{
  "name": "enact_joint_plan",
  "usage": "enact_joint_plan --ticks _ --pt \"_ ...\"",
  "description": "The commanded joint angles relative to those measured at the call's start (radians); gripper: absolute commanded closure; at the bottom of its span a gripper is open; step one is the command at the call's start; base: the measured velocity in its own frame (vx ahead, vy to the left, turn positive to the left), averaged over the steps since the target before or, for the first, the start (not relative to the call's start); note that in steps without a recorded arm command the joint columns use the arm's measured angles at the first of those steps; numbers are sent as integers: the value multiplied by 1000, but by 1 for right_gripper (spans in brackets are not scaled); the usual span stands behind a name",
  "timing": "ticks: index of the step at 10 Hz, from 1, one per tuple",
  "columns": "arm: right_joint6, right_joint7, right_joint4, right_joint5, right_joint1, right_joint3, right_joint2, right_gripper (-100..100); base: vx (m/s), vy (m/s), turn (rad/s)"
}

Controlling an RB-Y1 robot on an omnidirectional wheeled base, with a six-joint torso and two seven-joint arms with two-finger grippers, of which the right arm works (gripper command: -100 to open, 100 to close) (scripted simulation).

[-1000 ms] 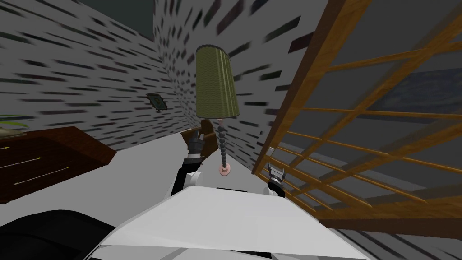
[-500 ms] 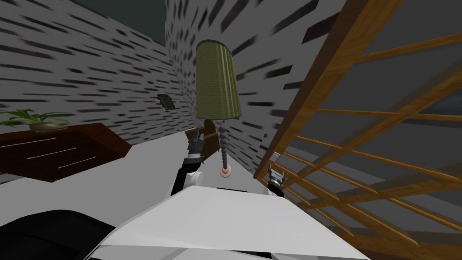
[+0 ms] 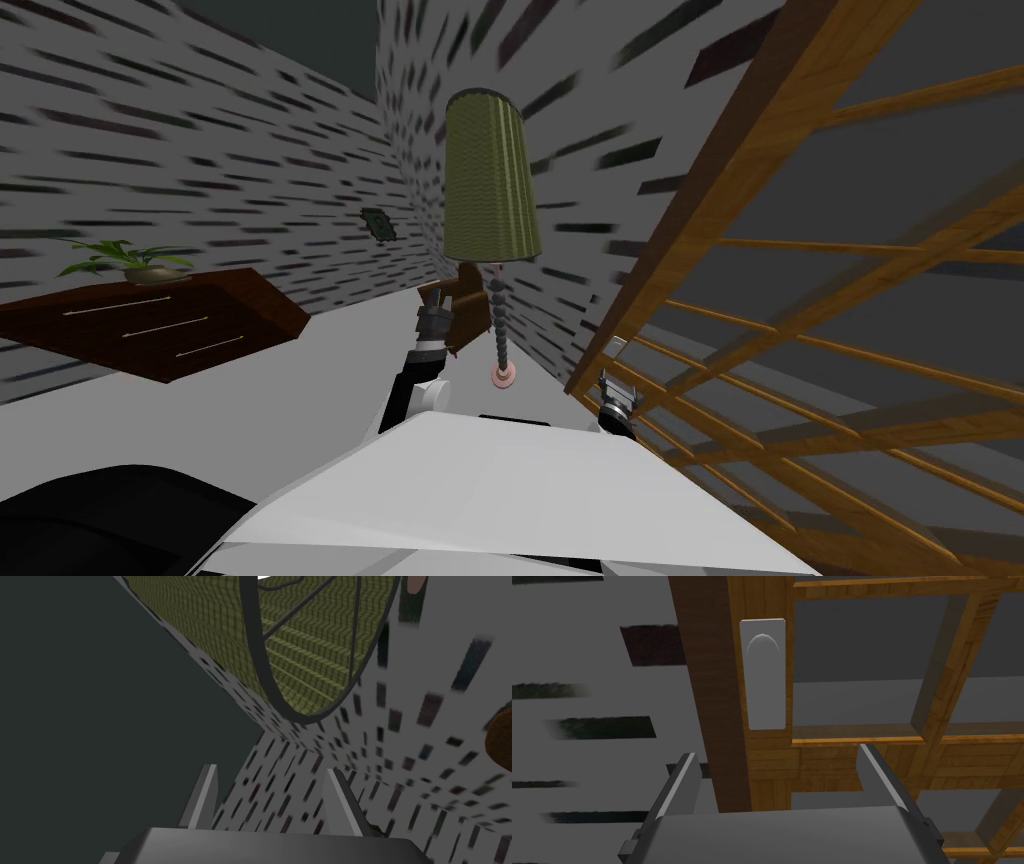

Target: Pull the door open

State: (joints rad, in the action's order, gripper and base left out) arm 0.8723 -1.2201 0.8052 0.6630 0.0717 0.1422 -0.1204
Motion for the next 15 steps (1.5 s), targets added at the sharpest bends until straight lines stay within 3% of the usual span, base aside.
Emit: enact_joint_plan --ticks 1,2,4,15 --pt "8 -15 -14 17 14 -7 -21 -100 -155 85 84" --pt "13 -30 -19 33 31 -15 -41 -100 -109 72 116" --pt "18 -42 -23 46 42 -24 -58 -100 58 -22 32" --pt "23 -59 -19 58 36 -46 -75 -100 182 -100 -20"
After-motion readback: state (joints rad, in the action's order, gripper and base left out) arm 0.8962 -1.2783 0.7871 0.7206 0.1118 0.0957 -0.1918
